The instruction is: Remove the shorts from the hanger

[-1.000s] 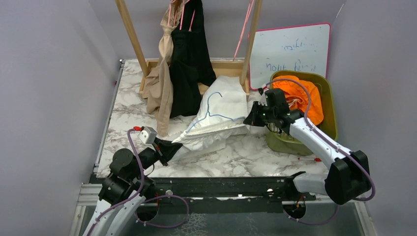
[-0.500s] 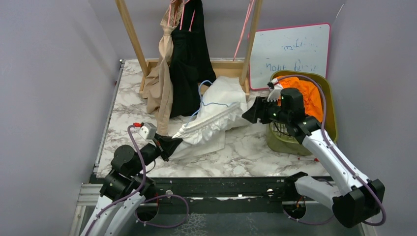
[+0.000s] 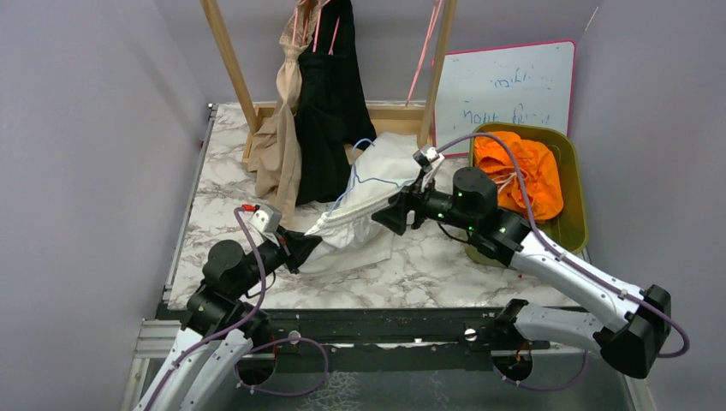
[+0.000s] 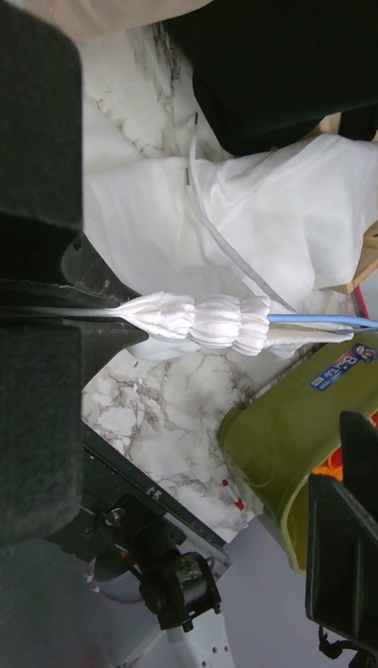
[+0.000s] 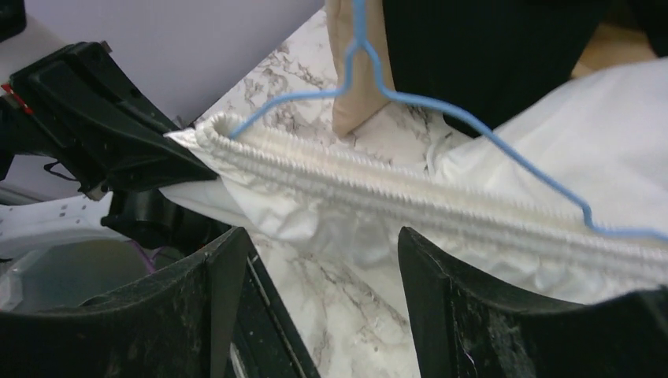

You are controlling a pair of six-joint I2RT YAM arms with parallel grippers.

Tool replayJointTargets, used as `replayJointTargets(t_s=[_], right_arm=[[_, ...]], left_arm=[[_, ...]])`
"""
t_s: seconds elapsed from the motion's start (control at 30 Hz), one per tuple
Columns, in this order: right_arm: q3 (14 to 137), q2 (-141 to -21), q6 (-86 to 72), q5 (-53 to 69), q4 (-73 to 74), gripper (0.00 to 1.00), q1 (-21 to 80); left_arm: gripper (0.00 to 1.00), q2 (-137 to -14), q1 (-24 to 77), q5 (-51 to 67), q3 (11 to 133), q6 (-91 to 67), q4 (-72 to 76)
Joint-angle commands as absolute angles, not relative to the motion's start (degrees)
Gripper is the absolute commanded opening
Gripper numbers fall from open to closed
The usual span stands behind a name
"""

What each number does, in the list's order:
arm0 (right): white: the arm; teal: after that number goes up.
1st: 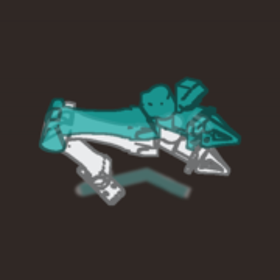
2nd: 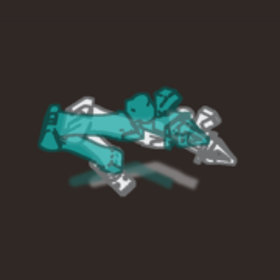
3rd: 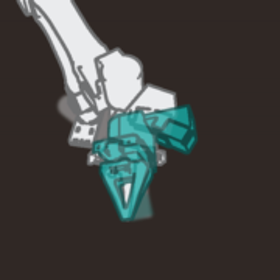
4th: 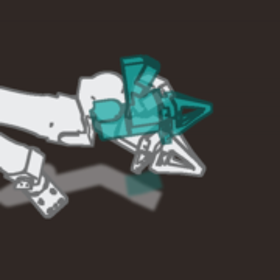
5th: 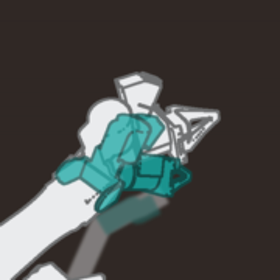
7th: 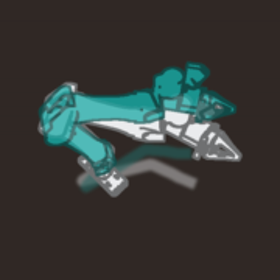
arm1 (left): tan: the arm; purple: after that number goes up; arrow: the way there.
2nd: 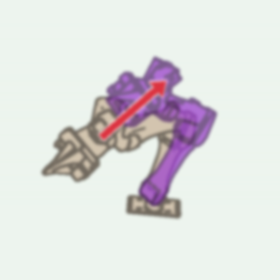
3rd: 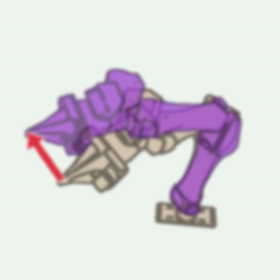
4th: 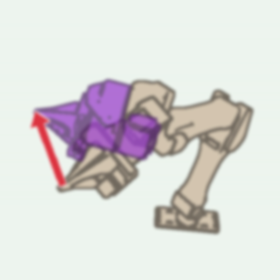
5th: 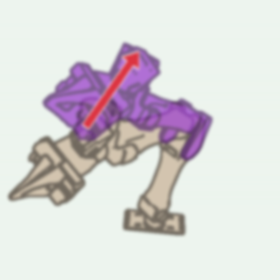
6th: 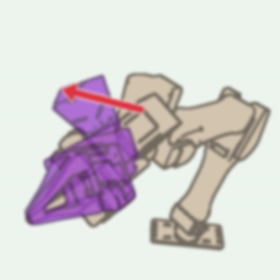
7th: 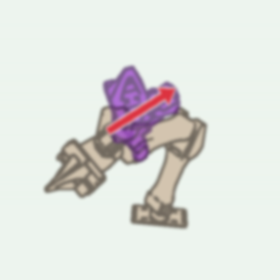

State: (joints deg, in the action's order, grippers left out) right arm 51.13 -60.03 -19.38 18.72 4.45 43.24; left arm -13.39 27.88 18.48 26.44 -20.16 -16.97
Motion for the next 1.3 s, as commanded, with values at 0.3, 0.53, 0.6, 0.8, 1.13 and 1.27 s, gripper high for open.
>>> replayJointTargets(t_s=[0.3,0.53,0.6,0.8,1.13,1.27], right_arm=[[54.43,-69.31,-11.33,-5.46,-18.54,0.71,52.43],[56.90,-72.69,-14.39,0.00,-16.38,0.30,52.47],[56.96,-72.79,-14.57,1.81,-15.74,0.09,52.54],[56.86,-72.57,-11.97,4.13,-13.57,0.01,53.92],[55.42,-71.73,-11.84,3.89,-11.18,0.01,55.46],[55.68,-71.66,-13.11,7.55,-10.12,0.01,55.68]], left_arm=[[0.00,-15.13,27.85,27.26,27.85,-18.55,-11.72],[0.00,-16.04,27.84,28.11,27.88,-18.46,-11.56],[0.00,-15.77,27.84,27.58,27.75,-18.58,-11.42],[0.18,-18.96,27.77,27.54,26.96,-21.27,-7.95],[0.32,-28.88,27.78,30.62,27.16,-21.89,-4.28],[0.33,-30.49,27.80,31.35,27.05,-22.18,-3.51]])
